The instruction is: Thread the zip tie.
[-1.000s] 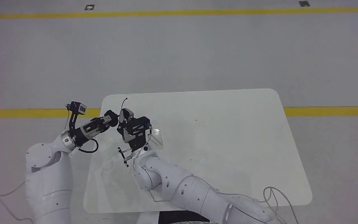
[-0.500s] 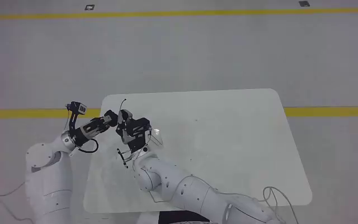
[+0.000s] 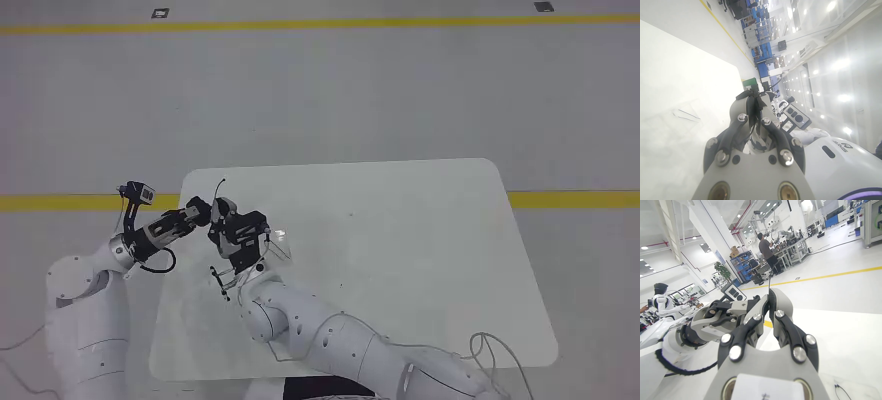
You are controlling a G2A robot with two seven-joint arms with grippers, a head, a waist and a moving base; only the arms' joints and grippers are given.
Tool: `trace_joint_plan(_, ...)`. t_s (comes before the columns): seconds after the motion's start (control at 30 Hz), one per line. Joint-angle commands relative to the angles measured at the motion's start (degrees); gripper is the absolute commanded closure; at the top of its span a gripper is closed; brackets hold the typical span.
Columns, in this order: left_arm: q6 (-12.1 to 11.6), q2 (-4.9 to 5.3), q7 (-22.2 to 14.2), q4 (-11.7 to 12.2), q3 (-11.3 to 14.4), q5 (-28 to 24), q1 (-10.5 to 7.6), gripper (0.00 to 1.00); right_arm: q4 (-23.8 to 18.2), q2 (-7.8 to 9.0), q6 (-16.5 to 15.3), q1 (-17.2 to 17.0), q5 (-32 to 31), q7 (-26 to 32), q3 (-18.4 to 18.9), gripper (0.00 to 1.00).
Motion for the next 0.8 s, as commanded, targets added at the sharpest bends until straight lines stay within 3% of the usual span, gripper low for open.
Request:
trace_joint_plan(0.0,0.00,0.00,0.00,0.00,0.00,0.00,0.00,1.00,0.06,0.01,-0.18,0.00,0.13,-0.04,-0.04,1.00)
trace_joint_plan(0.17,0.00,0.00,0.00,0.00,0.00,0.00,0.00,1.00,0.32,-0.06,-0.74,0.22,-0.01,0.13,-0.39,1.00)
trace_joint_plan(0.2,0.00,0.00,0.00,0.00,0.00,0.00,0.00,1.00,0.40,-0.08,-0.81,0.29,-0.24,0.06,-0.46,0.67)
trace_joint_plan(0.23,0.00,0.00,0.00,0.00,0.00,0.00,0.00,1.00,0.54,-0.11,-0.69,0.35,-0.57,-0.13,-0.54,0.24)
trace_joint_plan(0.27,0.00,0.00,0.00,0.00,0.00,0.00,0.00,1.00,0.64,-0.13,-0.54,0.41,-0.86,-0.15,-0.64,0.00)
trace_joint_plan(0.53,0.00,0.00,0.00,0.00,0.00,0.00,0.00,1.00,0.75,0.04,0.28,0.12,-2.84,-2.01,-0.65,0.00)
trace_joint_plan(0.77,0.00,0.00,0.00,0.00,0.00,0.00,0.00,1.00,1.15,1.30,1.88,-2.09,-8.21,-6.71,1.55,0.00)
